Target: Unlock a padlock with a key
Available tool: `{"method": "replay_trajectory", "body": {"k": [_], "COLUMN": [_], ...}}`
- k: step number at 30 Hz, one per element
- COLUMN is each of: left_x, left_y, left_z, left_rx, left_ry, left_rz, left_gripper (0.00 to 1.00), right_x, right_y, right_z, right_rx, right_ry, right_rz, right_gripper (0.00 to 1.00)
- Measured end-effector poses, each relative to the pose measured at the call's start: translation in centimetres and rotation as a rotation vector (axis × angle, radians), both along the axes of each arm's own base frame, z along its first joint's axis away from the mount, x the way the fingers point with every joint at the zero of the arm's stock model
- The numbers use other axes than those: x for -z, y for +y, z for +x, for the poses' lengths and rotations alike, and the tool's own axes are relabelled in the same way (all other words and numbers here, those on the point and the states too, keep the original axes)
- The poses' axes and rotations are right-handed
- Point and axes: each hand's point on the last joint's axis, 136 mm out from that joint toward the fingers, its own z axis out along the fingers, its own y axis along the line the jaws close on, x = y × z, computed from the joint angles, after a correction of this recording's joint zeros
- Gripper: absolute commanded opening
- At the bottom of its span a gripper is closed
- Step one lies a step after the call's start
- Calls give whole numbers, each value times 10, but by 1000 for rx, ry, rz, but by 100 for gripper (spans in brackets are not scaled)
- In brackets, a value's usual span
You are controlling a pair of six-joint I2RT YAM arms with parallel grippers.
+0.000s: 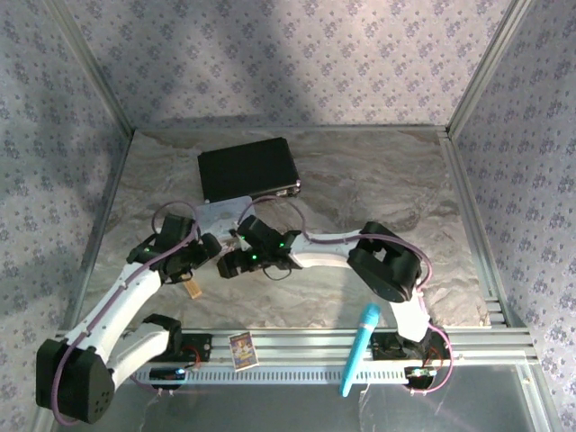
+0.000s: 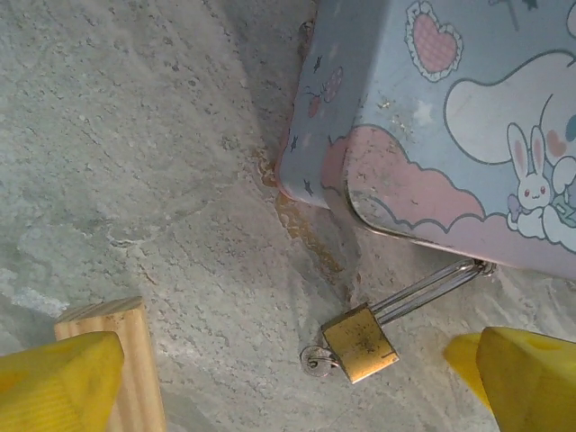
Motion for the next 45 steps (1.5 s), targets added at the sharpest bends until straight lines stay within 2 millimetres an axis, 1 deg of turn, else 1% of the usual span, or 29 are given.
{"method": "replay_trajectory", "body": {"k": [2, 5, 9, 11, 15, 21, 23, 25, 28, 31, 34, 38, 41, 45], "left_x": [-2, -3, -3, -4, -5, -7, -7, -7, -7, -7, -7, -7, -7, -7], "left_y": [1, 4, 6, 6, 6, 6, 6, 6, 7, 7, 7, 7, 7, 7], "left_z": [2, 4, 4, 4, 4, 4, 4, 4, 3, 3, 3, 3, 3, 3], "left_rx": [-4, -3, -1, -2, 4, 4, 4, 3, 3, 2, 1, 1, 1, 1], "left_ry": [-11, -13, -20, -22, -28, -42, -41, -40, -40, -40, -40, -40, -40, -40], "left_rz": [-12, -17, -11, -12, -13, -15, -15, -13, -11, -10, -8, -8, -8, -8], "left_gripper": [100, 100, 100, 100, 100, 100, 100, 100, 100, 100, 100, 100, 100, 100], "right_x": [2, 8, 19, 18, 22, 25, 27, 27, 27, 27, 28, 31, 32, 31], "right_y": [7, 9, 10, 12, 14, 13, 13, 13, 16, 18, 19, 15, 11, 7], "right_z": [4, 11, 17, 18, 18, 17, 17, 17, 16, 15, 14, 14, 14, 9], "right_rx": [12, 39, 71, 80, 91, 110, 116, 121, 121, 115, 110, 116, 122, 118], "right_ry": [2, -3, 4, 8, 0, -8, -13, -19, -23, -29, -42, -62, -68, -61], "right_rz": [0, -18, -42, -45, -73, -98, -112, -128, -148, -172, -213, -246, -245, -228], "right_gripper": [78, 73, 62, 58, 49, 43, 42, 43, 50, 51, 48, 39, 32, 27]}}
